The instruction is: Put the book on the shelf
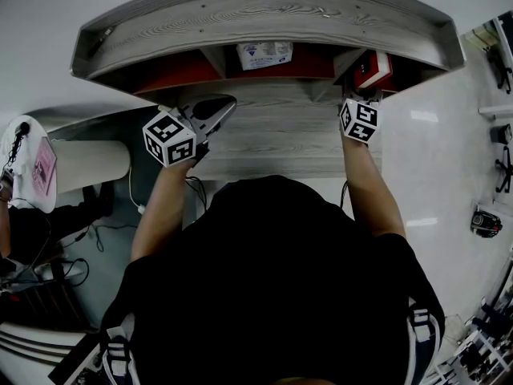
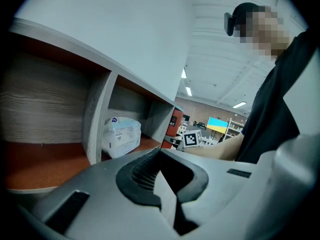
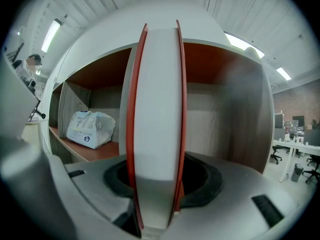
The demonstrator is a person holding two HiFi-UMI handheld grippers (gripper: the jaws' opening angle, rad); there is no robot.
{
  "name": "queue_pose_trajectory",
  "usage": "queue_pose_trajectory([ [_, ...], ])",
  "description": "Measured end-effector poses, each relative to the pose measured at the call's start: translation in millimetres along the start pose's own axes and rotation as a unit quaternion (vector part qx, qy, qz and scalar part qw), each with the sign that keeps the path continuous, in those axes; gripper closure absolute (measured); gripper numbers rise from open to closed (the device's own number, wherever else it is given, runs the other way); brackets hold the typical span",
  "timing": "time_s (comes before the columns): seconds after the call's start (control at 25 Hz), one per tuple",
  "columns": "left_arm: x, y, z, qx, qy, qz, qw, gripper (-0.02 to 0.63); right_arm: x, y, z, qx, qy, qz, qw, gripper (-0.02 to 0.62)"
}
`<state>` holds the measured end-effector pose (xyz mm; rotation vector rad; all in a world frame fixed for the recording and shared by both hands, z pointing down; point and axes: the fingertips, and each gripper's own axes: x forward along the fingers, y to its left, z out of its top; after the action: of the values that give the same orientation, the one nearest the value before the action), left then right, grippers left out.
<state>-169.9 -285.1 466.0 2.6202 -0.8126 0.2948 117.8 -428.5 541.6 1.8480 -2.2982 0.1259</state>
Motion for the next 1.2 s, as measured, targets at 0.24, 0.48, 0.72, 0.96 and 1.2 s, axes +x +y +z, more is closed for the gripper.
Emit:
queue_pose_trajectory([
  [0.24,-2.5,-9.7,-5.6,0.001,0.002,0.003,1.0,0.586,-5.6,1.6,-11.4,0.006,0.009,0.007,1.0,0.4],
  [0.48,-5.3,-22.5,-12.5,-0.001,0.002,0.008,1.0,0.586,-15.7,6.7,-26.7,0.012,0.019,0.018,1.0,0.394],
  [0.72,-7.4,-35.7,-21.4,-0.004,0.003,0.01,0.9999,0.586,-27.2,7.0,-42.7,0.016,0.032,0.022,0.999,0.393],
  [0.96,-11.5,-42.8,-29.4,-0.01,0.001,0.014,0.9999,0.586,-38.4,8.0,-59.3,0.025,0.047,0.024,0.998,0.393],
  [1.2,-10.9,-49.3,-32.2,-0.011,0.0,0.012,0.9999,0.586,-51.1,13.7,-64.2,0.023,0.052,0.034,0.998,0.393],
])
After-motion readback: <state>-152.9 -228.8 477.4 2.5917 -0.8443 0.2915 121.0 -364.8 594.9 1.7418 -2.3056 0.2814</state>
